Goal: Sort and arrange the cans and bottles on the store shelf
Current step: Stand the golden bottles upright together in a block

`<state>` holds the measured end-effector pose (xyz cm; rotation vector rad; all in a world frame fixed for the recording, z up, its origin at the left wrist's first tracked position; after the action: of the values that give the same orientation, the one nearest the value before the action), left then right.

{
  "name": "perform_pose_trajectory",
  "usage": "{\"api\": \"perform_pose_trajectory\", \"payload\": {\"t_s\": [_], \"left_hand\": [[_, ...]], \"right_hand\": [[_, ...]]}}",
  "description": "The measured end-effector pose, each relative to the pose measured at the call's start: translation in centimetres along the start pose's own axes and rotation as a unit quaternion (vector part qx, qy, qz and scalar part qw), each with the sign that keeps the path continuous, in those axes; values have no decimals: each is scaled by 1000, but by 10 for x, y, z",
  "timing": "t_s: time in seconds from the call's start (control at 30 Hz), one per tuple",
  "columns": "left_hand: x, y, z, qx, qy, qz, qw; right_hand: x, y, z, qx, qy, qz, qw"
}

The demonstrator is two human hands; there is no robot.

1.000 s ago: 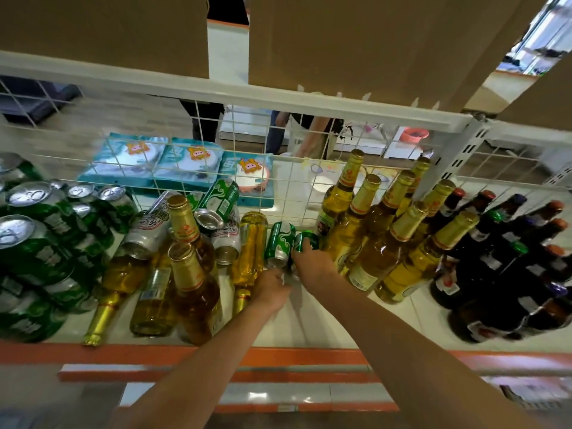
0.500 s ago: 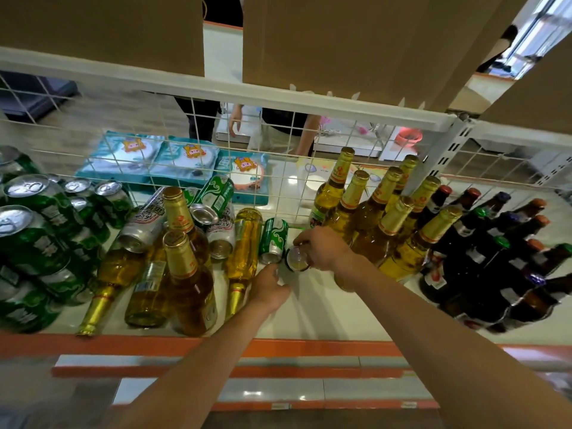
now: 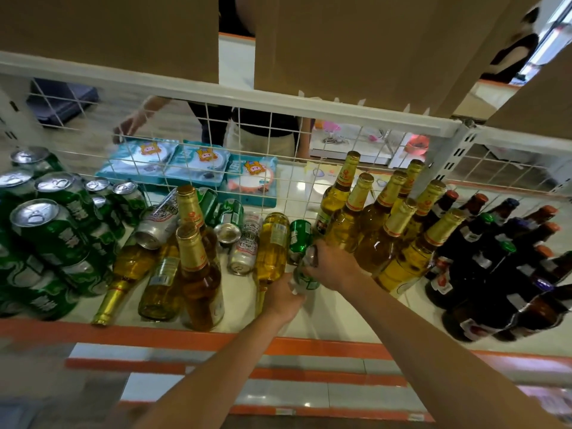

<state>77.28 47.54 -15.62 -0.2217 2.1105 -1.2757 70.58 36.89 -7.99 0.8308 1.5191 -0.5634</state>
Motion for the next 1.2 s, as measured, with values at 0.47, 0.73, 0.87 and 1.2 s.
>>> {"api": "perform_pose_trajectory", "payload": {"t_s": [0.47, 0.73, 0.87, 1.2], "left_hand": [[-27, -29, -16, 30, 17, 4, 999], [-101, -105, -81, 115, -57, -6, 992], [-162, -146, -118, 151, -132, -3, 980], [-332, -160, -190, 192, -270, 14, 943]], "right_hand": [[-38, 1, -26, 28, -3, 66, 997], [-152, 39, -51, -87, -79, 77, 990], [-211, 79, -67, -145, -121, 116, 975], [-280, 232, -114, -290, -150, 247, 912]]}}
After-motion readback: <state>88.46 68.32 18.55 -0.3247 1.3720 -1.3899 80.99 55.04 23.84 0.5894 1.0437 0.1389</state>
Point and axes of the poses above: each hand's wrist, its own z-axis towards the middle knuckle, its own x-axis out of the palm, y = z × x, the point moved 5 cm from there along z, towards the middle knuckle, and after that the axes turned 6 degrees about -y, right-handed, at the moved point
